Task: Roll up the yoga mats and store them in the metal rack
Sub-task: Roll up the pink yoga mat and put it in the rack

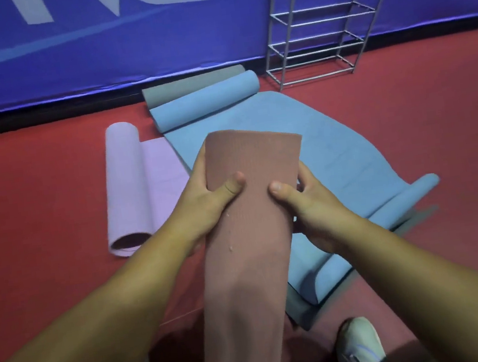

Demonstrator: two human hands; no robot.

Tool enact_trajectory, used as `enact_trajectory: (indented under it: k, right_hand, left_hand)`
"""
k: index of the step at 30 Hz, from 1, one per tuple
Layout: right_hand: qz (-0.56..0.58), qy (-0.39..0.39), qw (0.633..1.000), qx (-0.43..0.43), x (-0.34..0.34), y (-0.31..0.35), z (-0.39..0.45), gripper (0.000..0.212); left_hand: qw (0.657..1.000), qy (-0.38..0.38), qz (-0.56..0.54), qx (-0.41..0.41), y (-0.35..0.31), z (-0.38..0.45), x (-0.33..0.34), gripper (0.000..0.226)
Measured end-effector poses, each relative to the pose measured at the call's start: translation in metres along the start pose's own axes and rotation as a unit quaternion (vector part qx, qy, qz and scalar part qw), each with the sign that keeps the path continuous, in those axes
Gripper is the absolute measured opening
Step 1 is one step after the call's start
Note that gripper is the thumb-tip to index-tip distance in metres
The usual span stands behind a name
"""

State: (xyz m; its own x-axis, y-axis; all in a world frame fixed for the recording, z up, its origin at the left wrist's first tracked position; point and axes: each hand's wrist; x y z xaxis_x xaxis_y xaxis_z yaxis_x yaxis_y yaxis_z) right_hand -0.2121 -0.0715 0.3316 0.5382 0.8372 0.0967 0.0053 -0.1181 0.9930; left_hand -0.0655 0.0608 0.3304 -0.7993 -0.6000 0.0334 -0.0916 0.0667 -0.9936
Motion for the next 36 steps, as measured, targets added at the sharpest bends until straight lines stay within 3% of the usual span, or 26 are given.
enact_trajectory:
  k: [3, 7, 12, 15, 20, 25, 29, 30, 32, 34, 36]
  right_hand:
    - [0.005, -0.010, 0.999, 0.041, -0.035, 0.002, -0.009, 0.074]
    - [0.009, -0.041, 0.997, 0.064, -0.095, 0.005, -0.035, 0.091]
    - [0.046, -0.121, 0.990, 0.047, -0.154, 0.006, -0.080, 0.086]
    - [0.084, -0.156, 0.984, 0.029, -0.164, 0.007, -0.104, 0.082]
    - [0.124, -0.225, 0.967, -0.011, -0.170, 0.010, -0.137, 0.060]
    - [0.151, -0.264, 0.952, 0.019, -0.211, -0.037, -0.171, 0.067]
    - [0.163, -0.287, 0.942, 0.060, -0.243, -0.105, -0.195, 0.105]
    - [0.174, -0.292, 0.938, 0.067, -0.247, -0.120, -0.199, 0.105]
    - [0.213, -0.320, 0.920, 0.077, -0.258, -0.152, -0.205, 0.085]
    - [0.253, -0.350, 0.898, 0.082, -0.261, -0.179, -0.210, 0.066]
    - [0.269, -0.364, 0.886, 0.100, -0.265, -0.201, -0.215, 0.068]
  left_hand:
    - [0.998, 0.018, -0.041, -0.041, 0.001, 0.011, 0.037, 0.088]
    - [0.994, 0.071, -0.044, -0.066, 0.002, 0.024, 0.101, 0.078]
    - [0.987, 0.146, -0.027, -0.065, -0.005, 0.028, 0.178, 0.086]
    - [0.981, 0.186, 0.015, -0.050, -0.017, 0.028, 0.201, 0.085]
    - [0.970, 0.226, 0.077, -0.039, -0.027, 0.027, 0.231, 0.103]
    - [0.956, 0.247, 0.139, -0.074, 0.024, 0.027, 0.281, 0.105]
    - [0.936, 0.282, 0.169, -0.129, 0.090, 0.024, 0.317, 0.105]
    - [0.930, 0.299, 0.159, -0.143, 0.104, 0.025, 0.322, 0.112]
    - [0.914, 0.328, 0.167, -0.170, 0.131, 0.029, 0.339, 0.120]
    - [0.908, 0.318, 0.192, -0.195, 0.153, 0.030, 0.353, 0.112]
    - [0.906, 0.299, 0.207, -0.217, 0.172, 0.031, 0.366, 0.111]
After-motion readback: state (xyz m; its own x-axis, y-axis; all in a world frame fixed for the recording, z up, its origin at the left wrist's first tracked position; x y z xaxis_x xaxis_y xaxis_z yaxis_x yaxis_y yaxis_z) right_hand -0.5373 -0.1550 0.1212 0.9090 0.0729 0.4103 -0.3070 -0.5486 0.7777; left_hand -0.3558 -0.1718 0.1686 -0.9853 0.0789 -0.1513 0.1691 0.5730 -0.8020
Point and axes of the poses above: each hand's wrist, its own z-axis towards the middle knuckle, its own x-axis out of the palm, y = z × x, and after that the axes turned 9 degrees about -x, right-handed
